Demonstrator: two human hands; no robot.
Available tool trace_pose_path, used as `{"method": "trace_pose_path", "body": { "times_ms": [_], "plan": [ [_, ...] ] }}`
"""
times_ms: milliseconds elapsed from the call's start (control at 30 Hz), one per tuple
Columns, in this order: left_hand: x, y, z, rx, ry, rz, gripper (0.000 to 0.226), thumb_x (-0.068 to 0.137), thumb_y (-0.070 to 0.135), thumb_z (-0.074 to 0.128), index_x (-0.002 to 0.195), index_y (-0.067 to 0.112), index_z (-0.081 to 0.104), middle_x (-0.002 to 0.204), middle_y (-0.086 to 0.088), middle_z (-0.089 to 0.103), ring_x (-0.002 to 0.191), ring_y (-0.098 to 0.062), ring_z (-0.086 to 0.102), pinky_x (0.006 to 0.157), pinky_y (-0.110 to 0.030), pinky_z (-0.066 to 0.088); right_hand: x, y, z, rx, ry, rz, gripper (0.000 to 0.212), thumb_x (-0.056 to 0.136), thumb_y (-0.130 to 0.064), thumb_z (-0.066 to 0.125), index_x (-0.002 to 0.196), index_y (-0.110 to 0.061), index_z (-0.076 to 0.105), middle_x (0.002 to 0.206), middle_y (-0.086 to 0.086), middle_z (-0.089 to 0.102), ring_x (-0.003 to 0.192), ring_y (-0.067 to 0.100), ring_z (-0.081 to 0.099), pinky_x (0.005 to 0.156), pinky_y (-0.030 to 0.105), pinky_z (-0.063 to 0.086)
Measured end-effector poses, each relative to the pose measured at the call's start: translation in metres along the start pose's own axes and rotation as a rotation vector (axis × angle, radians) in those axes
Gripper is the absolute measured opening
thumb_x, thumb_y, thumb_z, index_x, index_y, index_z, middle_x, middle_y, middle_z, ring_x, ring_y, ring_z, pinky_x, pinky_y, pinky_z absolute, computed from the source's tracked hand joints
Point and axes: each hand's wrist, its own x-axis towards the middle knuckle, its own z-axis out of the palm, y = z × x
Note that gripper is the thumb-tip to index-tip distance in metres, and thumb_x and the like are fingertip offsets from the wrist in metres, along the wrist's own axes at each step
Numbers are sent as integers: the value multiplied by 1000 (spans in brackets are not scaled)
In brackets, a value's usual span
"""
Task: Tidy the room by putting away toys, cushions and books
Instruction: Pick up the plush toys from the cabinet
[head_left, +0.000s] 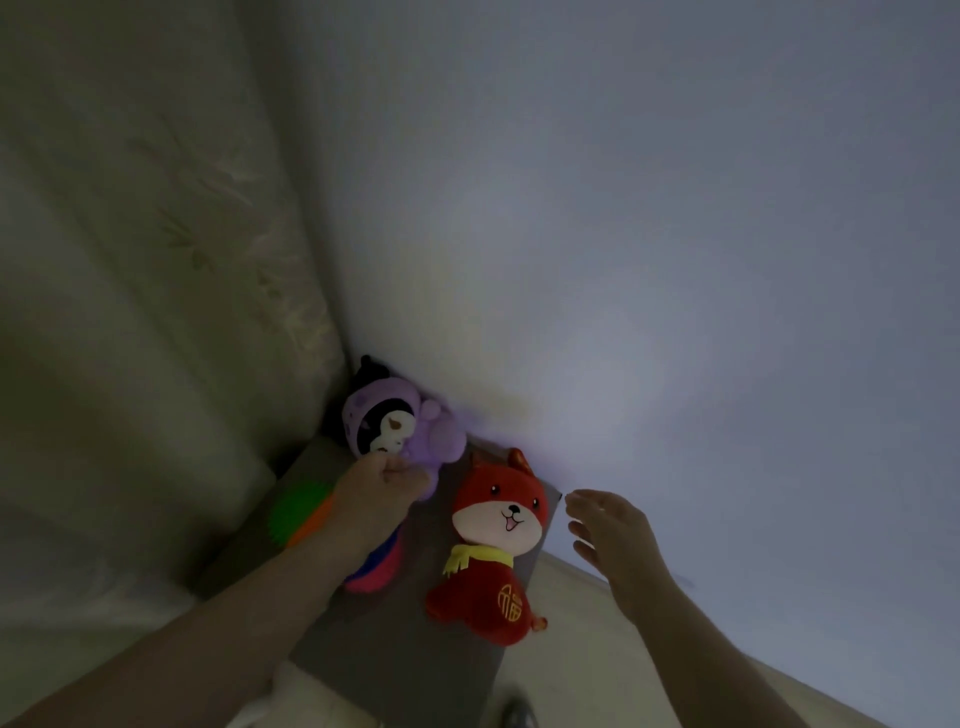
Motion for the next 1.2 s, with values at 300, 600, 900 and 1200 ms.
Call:
{"method": "trace_pose_path", "body": {
  "times_ms": [300, 600, 900, 1200],
  "plan": [
    [82, -4, 43, 77, 83, -121, 43, 65, 42, 62, 88, 6, 58, 93, -9, 60, 85, -29, 59, 82, -41, 52, 125, 36, 13, -106, -63, 191, 9, 89, -24, 65, 93, -17, 61, 111, 9, 63, 102, 25, 58, 93, 42, 50],
    [159, -29, 78, 174, 132, -171, 46, 87, 37, 65, 120, 7, 56, 109, -8, 59, 102, -26, 57, 83, -30, 43, 179, 72, 39, -237, -173, 319, 29, 87, -28, 68, 99, -17, 44, 84, -5, 51, 73, 8, 49, 65, 28, 45],
    [206, -49, 103, 217, 192, -135, 69, 83, 40, 69, 138, 9, 41, 135, -10, 50, 112, -21, 51, 84, -28, 39, 225, 111, 58, -233, -241, 396, 74, 65, -44, 85, 119, -24, 38, 113, 2, 59, 102, 25, 62, 88, 47, 56],
    [236, -49, 116, 274, 330, -126, 47, 80, 31, 69, 112, 4, 49, 98, -9, 57, 83, -24, 54, 52, -26, 32, 235, 124, 61, -217, -182, 351, 70, 61, -42, 86, 118, -17, 54, 104, 2, 68, 93, 23, 66, 81, 43, 58]
  ]
}}
